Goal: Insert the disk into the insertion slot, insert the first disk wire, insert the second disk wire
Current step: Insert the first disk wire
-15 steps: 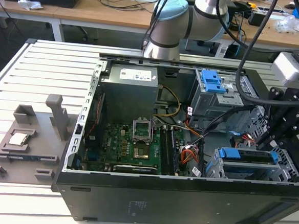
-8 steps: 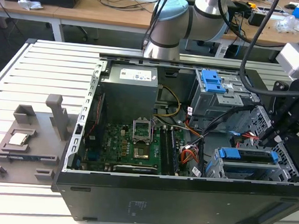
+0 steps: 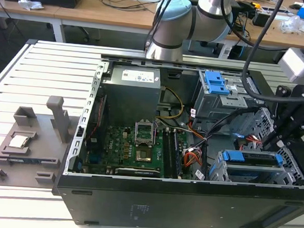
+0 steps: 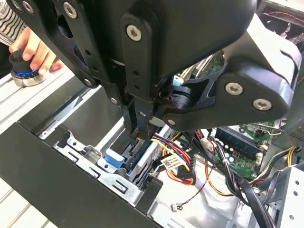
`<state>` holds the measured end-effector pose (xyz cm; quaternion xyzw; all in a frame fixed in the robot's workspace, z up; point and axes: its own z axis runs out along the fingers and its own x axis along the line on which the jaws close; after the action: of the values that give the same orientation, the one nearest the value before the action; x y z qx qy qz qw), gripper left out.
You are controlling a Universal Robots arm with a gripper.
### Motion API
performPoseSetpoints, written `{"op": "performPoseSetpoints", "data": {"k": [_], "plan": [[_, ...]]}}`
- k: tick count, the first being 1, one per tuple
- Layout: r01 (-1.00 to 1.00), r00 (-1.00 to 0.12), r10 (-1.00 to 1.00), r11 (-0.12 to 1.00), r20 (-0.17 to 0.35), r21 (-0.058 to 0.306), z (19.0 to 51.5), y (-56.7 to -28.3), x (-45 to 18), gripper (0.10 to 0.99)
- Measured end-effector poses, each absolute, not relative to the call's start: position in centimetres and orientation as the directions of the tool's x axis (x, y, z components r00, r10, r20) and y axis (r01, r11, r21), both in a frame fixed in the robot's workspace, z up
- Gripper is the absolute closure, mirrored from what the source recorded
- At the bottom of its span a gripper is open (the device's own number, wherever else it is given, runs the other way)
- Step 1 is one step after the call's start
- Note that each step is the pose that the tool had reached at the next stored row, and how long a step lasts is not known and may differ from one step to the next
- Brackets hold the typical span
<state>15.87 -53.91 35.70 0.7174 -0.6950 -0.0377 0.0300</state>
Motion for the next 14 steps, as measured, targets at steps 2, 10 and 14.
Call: {"op": "performPoseSetpoints", "data": {"k": [2, 10, 14], "plan": [[-0.995, 0.031, -0.999, -0.032, -0.013, 0.096, 35.3, -53.9, 15.9, 0.918], [-0.995, 0.031, -0.999, -0.032, -0.012, 0.096, 34.4, -53.9, 15.9, 0.918], [-0.995, 0.031, -0.999, -0.032, -0.012, 0.096, 34.2, -53.9, 15.9, 0.918]]}}
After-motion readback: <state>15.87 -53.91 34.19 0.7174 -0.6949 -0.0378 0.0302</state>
